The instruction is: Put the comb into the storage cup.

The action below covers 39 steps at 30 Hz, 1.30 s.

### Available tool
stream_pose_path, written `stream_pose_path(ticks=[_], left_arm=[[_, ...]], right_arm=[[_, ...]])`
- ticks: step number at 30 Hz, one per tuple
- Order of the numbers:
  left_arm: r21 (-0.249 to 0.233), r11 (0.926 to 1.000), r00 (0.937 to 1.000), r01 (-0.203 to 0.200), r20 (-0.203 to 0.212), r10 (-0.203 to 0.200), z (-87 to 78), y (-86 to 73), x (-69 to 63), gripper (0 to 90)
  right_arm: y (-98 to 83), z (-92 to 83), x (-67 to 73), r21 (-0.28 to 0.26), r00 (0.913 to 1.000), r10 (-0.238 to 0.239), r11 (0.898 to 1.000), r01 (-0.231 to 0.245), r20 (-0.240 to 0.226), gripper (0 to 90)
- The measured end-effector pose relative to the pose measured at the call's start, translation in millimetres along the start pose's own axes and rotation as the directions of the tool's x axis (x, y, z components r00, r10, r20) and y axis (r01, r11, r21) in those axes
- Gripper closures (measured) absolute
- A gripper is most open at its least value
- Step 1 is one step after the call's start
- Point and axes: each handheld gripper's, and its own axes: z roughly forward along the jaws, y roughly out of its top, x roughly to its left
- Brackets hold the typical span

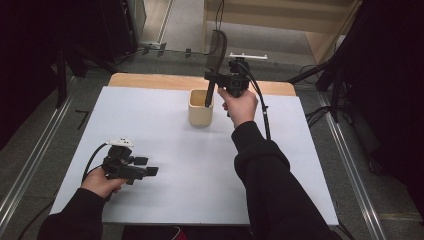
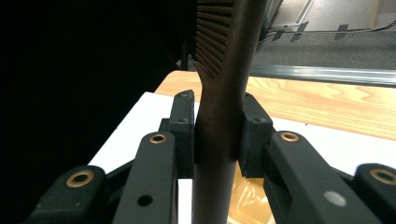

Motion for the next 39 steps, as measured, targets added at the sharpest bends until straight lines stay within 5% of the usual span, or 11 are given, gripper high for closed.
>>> stream_pose_path(ticks=[12, 27, 39], left_arm=[[-0.002, 1.0000, 1.0000, 0.001, 0.001, -0.001, 0.0, 0.2, 0.0, 31.6], [0.000, 1.0000, 1.0000, -0.002, 0.004, 0.002, 0.4, 0.3, 0.2, 31.6], [0.002, 1.0000, 1.0000, -0.003, 0.003, 0.003, 1.2, 0.2, 0.4, 31.6]], right_arm=[[8.6, 18.4, 0.9, -0.023, 0.9981, -0.010, 1.000, 0.012, 0.060, 70.0], [9.5, 32.5, 2.6, -0.067, 0.9821, -0.045, 0.996, 0.059, 0.183, 70.0], [5.1, 44.2, -0.7, -0.047, 0.9759, -0.059, 0.996, 0.071, 0.210, 70.0]])
